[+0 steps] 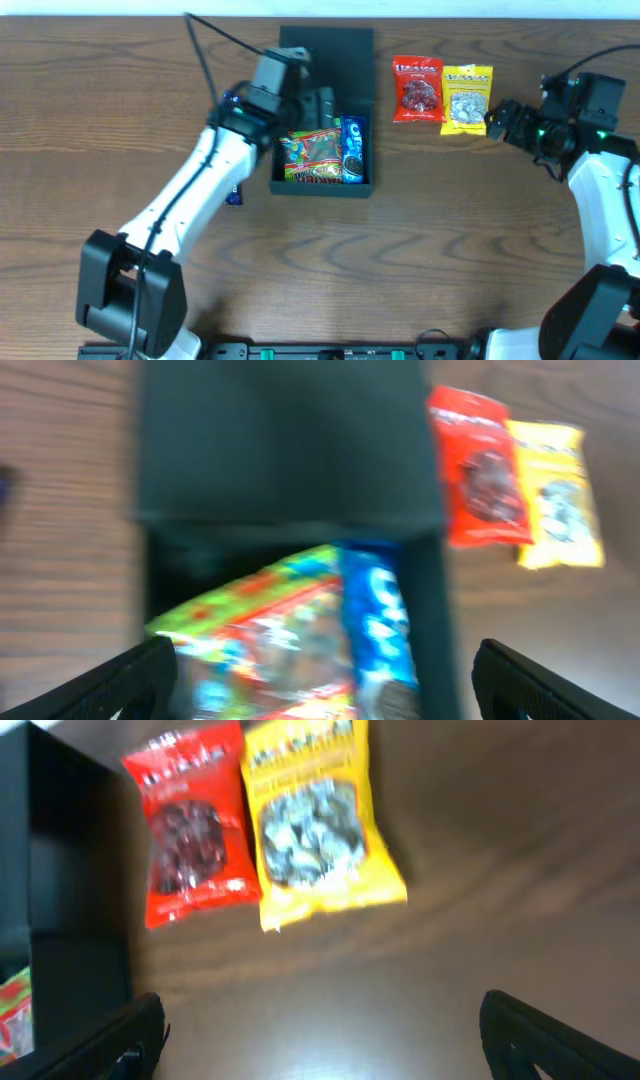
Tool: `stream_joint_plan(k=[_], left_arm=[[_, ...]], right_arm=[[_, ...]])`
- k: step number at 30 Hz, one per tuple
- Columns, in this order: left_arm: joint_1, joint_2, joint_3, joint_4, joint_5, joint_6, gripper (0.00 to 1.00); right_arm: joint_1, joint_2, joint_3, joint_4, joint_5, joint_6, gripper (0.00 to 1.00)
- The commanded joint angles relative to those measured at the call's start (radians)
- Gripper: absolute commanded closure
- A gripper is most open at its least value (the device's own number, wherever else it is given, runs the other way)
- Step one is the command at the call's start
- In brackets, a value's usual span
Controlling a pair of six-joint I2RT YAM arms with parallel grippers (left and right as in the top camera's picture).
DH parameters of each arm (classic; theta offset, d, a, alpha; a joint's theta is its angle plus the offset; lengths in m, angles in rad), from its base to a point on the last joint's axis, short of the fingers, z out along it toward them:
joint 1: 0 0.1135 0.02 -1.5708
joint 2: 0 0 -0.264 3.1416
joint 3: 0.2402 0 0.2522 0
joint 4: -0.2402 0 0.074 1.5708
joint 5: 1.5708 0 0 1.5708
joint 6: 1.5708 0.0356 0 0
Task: Pack container
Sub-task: 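Carry the Oreo pack into the box with the left gripper, then grasp the red Hacks bag with the right gripper and lift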
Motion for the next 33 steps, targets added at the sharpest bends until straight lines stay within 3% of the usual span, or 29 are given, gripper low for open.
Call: stream_joint_plan(k=[1, 8, 14, 24, 31, 33], left_arm=[[0.066, 0.000, 0.016, -0.006, -0.021, 0.058, 0.05], [0.180, 0.000, 0.016, -0.036, -0.021, 0.082, 0.05], [0.238, 0.000, 0.016, -0.023, -0.022, 0.192, 0.05], [0.290, 0.000, 0.016, -0.017, -0.022, 0.313, 0.05], [0.299, 0.000, 0.016, -0.032, -0.021, 0.321, 0.05], [0.301, 0.000, 0.016, -0.032, -0.021, 0.321, 0.05]], right_arm=[[0.019, -0.004, 0.008, 0.076, 0.000, -0.092, 0.01], [0.157, 0.023, 0.008, 0.164, 0.018, -0.160, 0.06], [0.319, 0.149, 0.008, 0.296, 0.203, -0.090, 0.04], [0.399, 0.392, 0.008, 0.679, 0.286, -0.018, 0.20], [0.423, 0.488, 0.009, 0.709, 0.293, 0.024, 0.21], [0.423, 0.510, 0.009, 0.705, 0.309, 0.025, 0.30]])
